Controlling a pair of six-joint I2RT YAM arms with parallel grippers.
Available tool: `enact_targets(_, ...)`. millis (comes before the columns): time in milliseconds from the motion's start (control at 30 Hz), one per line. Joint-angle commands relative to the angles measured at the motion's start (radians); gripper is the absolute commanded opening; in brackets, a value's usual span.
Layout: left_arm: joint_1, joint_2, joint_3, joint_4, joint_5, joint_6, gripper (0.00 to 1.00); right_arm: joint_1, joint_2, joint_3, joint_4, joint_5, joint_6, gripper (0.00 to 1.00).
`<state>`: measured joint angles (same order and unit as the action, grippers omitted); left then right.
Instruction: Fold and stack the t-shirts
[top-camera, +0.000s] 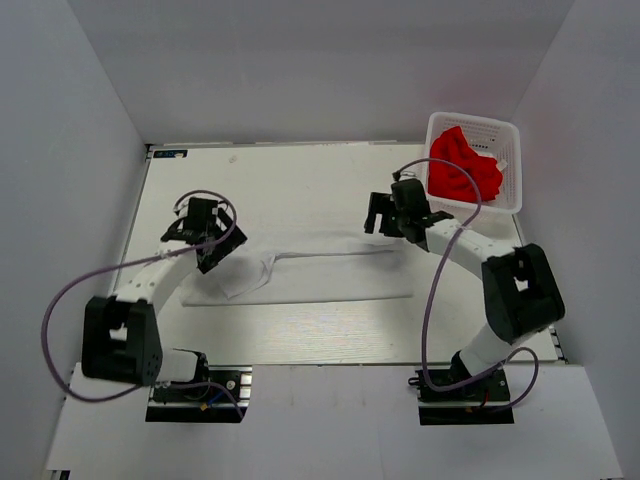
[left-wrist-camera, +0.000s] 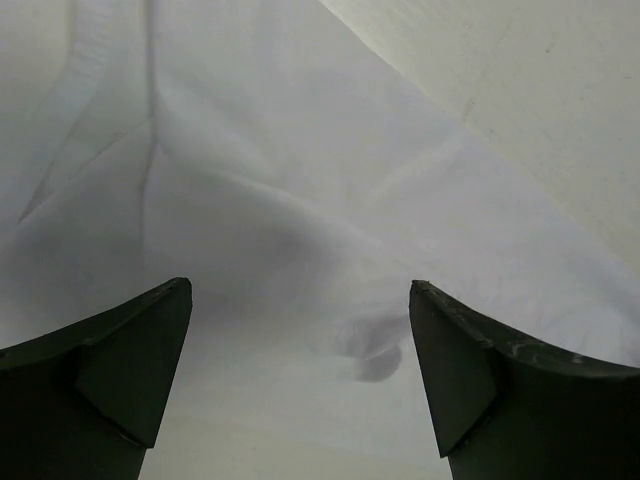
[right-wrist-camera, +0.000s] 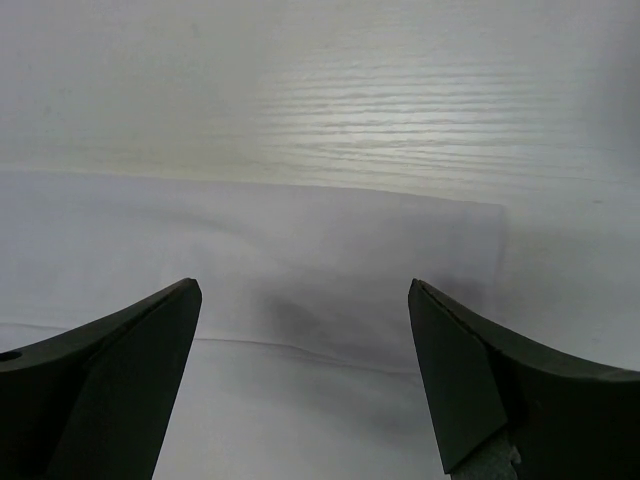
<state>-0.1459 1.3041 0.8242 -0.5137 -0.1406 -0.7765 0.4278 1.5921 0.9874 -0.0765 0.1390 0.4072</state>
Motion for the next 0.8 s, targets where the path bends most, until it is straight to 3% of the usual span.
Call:
enact_targets(0,-0.001,0.155,0.058,0.066,0.068,0.033,1.0,0.029,0.072,0.057,0.04,-0.11,-0.031,0.9)
enact_targets(167,-0.001,0.36,0.119,0.055,0.032,0.033,1.0,0.032,0.112,-0.047,0.064,-0.114,0.036,0.9)
enact_targets(367,-0.001,0.694,0.36,0.04,-0.005,0.058,1.0,0.135,-0.002,-0.223,0.047,-0.17,0.039,0.9)
enact_targets(467,-0.001,0.875,0.654,0.003,-0.036,0.112,1.0,0.244,-0.102,-0.343,0.047,-0.19,0.024,0.9)
enact_targets(500,-0.001,1.02,0.879,-0.035,-0.018,0.124,1.0,0.29,-0.112,-0.352,0.035,-0.209,-0.002,0.9)
enact_targets(567,-0.001,1.166,1.124,-0.135,0.033,0.163,1.0,0.401,-0.121,-0.345,-0.028,-0.3,-0.051,0.9)
enact_targets(600,-0.012,1.234,1.344,-0.153,0.117,0.177,1.0,0.429,-0.095,-0.34,-0.063,-0.33,-0.115,0.9)
enact_targets(633,-0.012,1.339,1.422,-0.128,0.16,0.186,1.0,0.457,-0.077,-0.34,-0.077,-0.349,-0.128,0.9)
enact_targets(700,-0.04,1.396,1.503,-0.039,0.304,0.2,1.0,0.563,-0.045,-0.336,-0.062,-0.378,-0.152,0.9)
enact_targets(767,-0.056,1.406,1.486,0.118,0.369,0.2,1.0,0.607,-0.006,-0.287,-0.081,-0.41,-0.226,0.88)
